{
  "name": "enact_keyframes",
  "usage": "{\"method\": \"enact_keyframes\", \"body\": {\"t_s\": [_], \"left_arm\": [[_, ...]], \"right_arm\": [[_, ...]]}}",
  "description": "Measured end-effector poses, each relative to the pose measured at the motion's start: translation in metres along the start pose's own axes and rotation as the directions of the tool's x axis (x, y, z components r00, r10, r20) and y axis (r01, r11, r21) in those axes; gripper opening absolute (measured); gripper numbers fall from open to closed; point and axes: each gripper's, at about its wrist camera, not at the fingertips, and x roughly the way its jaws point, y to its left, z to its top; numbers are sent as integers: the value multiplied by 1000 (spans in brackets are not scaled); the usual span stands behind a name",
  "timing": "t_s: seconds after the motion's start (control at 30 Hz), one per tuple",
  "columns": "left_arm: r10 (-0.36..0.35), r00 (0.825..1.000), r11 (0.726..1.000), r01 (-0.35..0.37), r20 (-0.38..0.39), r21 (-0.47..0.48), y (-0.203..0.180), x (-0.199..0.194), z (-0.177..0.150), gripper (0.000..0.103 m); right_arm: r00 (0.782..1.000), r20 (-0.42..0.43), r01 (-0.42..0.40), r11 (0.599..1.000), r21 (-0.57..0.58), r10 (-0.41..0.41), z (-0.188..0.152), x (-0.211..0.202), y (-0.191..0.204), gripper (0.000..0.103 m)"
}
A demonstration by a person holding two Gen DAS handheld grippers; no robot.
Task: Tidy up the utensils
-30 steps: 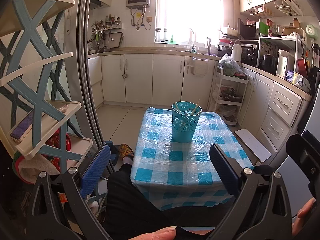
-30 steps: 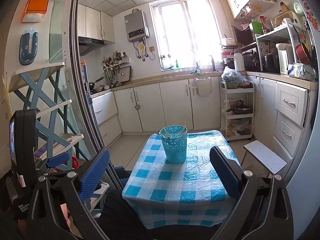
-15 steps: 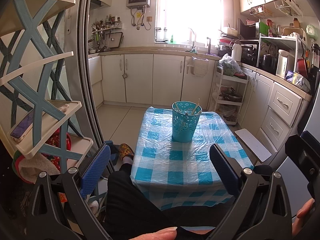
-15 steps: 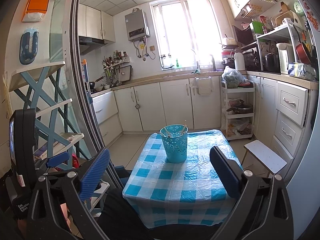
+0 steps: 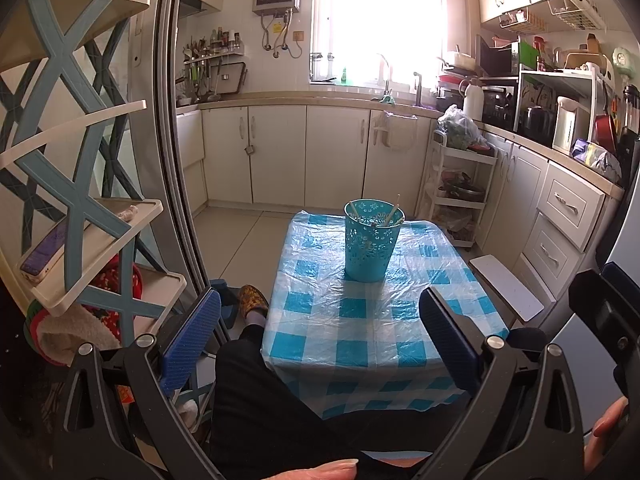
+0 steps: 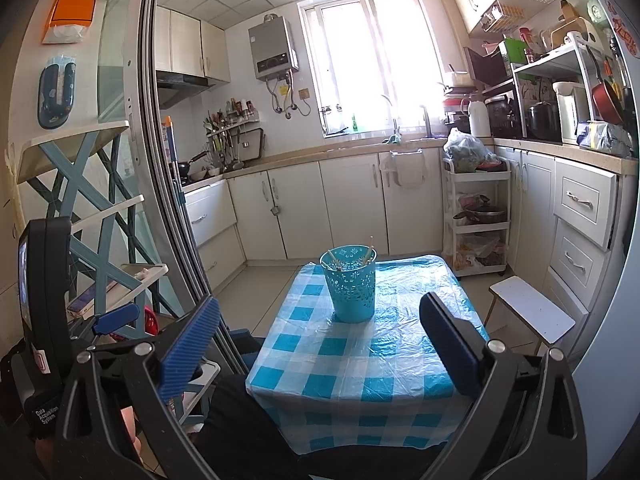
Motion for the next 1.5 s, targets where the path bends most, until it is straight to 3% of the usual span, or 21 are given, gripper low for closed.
{"method": "enact_keyframes", "body": {"t_s": [1.5], "left_arm": [[0,1000,1000,0,-8,-2,2,1,-6,96]], "right_arm": [[1000,-8,0,1000,0,0,0,2,1,96]]}}
